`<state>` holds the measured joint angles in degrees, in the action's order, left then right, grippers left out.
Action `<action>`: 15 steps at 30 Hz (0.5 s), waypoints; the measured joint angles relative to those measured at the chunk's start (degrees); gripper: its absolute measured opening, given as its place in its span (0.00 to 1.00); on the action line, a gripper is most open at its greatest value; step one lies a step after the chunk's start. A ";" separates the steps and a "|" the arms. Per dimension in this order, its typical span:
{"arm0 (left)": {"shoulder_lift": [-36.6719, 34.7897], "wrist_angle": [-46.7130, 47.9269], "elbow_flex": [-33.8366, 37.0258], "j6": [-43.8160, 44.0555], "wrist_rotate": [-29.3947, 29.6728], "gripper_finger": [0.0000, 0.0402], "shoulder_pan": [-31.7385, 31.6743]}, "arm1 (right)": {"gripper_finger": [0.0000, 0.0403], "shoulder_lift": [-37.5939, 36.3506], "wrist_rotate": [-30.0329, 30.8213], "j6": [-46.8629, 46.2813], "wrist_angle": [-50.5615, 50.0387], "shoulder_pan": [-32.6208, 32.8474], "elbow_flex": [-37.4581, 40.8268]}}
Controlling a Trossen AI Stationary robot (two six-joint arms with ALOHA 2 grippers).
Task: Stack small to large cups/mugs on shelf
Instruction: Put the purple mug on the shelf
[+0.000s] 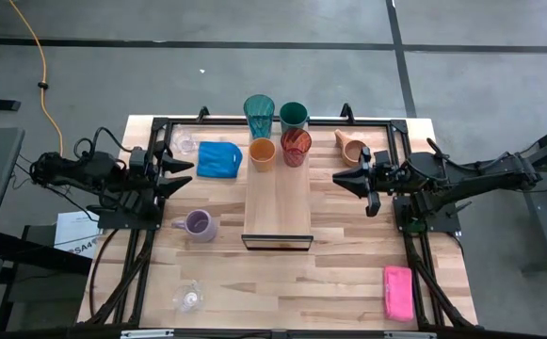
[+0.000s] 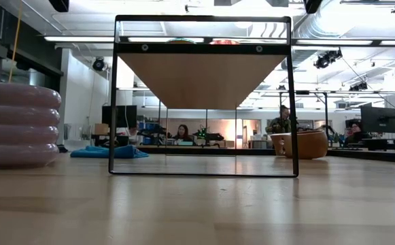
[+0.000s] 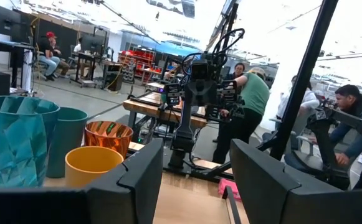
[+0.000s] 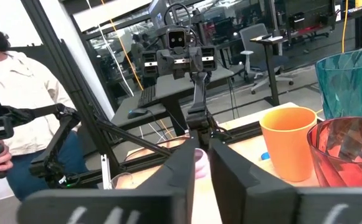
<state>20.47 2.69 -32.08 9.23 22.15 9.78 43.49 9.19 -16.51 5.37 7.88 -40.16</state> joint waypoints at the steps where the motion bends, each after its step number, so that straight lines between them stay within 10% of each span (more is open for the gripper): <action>1: 0.00 0.00 0.00 0.02 -0.02 0.43 0.00 | 0.13 0.02 0.00 0.00 0.00 0.00 0.00; 15: 0.00 -0.01 -0.02 0.02 -0.02 0.43 0.00 | 0.28 0.02 0.02 0.72 0.00 0.00 0.00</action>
<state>20.47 2.68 -32.10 9.26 22.13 9.78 43.51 9.21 -15.79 5.37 7.88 -40.16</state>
